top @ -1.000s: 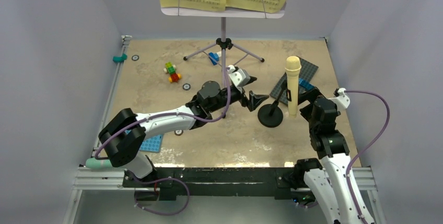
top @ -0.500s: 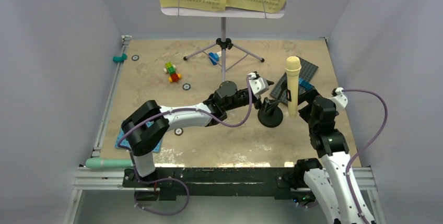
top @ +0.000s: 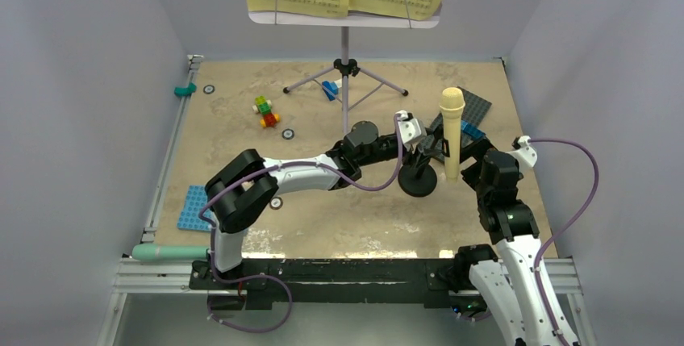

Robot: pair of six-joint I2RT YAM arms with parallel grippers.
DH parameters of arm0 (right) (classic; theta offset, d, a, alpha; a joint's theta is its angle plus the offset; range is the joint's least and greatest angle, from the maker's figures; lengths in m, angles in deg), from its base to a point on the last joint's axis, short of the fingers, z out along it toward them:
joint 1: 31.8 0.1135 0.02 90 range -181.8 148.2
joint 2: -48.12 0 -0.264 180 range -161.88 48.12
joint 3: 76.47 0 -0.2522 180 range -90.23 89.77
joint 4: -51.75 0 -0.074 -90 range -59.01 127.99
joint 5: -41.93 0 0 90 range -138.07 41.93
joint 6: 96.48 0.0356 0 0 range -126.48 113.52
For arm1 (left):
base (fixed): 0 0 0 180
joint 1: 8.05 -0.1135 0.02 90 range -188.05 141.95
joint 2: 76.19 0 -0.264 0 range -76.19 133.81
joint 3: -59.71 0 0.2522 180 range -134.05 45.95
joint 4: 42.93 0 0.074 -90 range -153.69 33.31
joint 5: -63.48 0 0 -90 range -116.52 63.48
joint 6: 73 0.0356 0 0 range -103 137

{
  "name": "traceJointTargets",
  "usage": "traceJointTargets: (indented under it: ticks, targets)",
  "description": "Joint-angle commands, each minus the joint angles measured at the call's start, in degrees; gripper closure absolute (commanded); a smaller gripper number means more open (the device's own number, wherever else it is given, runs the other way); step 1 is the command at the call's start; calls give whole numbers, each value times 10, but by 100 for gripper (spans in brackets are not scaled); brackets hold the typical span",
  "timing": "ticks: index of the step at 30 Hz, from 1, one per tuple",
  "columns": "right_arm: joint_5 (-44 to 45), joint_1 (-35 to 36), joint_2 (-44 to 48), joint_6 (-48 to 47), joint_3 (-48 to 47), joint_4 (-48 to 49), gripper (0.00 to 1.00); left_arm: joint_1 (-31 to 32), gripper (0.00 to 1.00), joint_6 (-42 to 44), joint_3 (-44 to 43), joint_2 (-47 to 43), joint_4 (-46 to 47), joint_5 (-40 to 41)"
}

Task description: Pack up the instrument practice props

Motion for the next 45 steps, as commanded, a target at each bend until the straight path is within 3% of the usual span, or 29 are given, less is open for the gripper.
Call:
traceJointTargets:
  ticks: [1,5,9,14,28,38,45]
  targets:
    - [-2,2,-3,5,-21,5,2,2,45,6,-39,9,17,-22]
    - [-3,2,-3,6,-19,8,2,2,54,4,-42,12,14,-26]
    - [-3,2,0,3,-16,10,2,2,78,-1,-37,4,15,-27]
    - [-4,2,4,4,-13,11,2,2,100,4,-4,-28,26,-13]
    - [-35,2,19,-58,-14,37,1,2,100,-1,137,-217,3,117]
    - [-169,5,18,-133,-26,82,3,3,100,-69,235,-387,-82,199]
    - [-241,63,3,-181,-30,113,4,2,100,-85,314,-458,-111,276]
